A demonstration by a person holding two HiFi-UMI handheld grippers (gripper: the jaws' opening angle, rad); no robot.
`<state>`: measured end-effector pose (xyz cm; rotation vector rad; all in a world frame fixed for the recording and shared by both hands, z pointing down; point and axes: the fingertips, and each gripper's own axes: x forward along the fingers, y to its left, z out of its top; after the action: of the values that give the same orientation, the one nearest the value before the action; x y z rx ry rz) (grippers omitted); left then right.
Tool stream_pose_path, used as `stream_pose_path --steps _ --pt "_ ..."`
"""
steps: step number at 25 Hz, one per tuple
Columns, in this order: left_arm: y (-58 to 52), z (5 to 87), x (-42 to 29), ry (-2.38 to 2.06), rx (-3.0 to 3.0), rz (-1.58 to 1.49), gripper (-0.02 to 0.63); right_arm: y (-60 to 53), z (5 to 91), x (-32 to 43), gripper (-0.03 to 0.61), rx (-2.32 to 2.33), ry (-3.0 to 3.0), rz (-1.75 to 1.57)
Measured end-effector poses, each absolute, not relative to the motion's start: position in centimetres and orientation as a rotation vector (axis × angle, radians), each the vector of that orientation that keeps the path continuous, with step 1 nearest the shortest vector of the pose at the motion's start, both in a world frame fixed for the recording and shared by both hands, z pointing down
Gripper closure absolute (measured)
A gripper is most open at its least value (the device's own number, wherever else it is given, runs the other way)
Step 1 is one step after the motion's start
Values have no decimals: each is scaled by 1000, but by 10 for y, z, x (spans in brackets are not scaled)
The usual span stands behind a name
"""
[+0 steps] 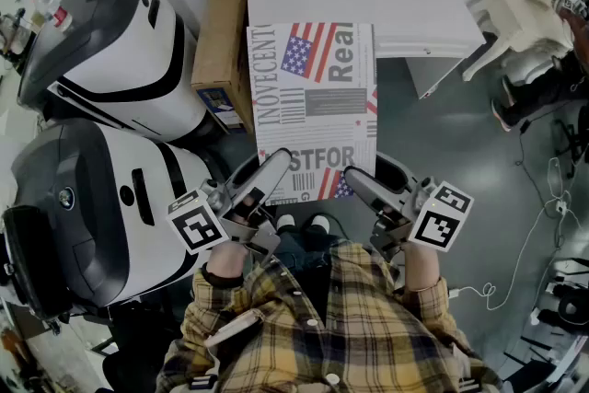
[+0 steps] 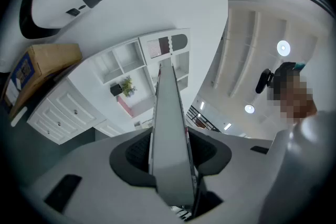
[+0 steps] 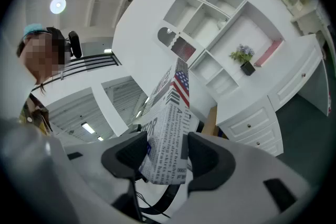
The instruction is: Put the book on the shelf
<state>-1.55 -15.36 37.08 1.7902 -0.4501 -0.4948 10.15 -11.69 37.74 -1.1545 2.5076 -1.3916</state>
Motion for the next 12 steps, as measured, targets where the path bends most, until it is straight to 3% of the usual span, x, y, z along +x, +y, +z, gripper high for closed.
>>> stream_pose_path --steps 12 --pt "-152 371 -13 -443 1802 -484 436 -116 377 104 337 -1148 2493 -1364"
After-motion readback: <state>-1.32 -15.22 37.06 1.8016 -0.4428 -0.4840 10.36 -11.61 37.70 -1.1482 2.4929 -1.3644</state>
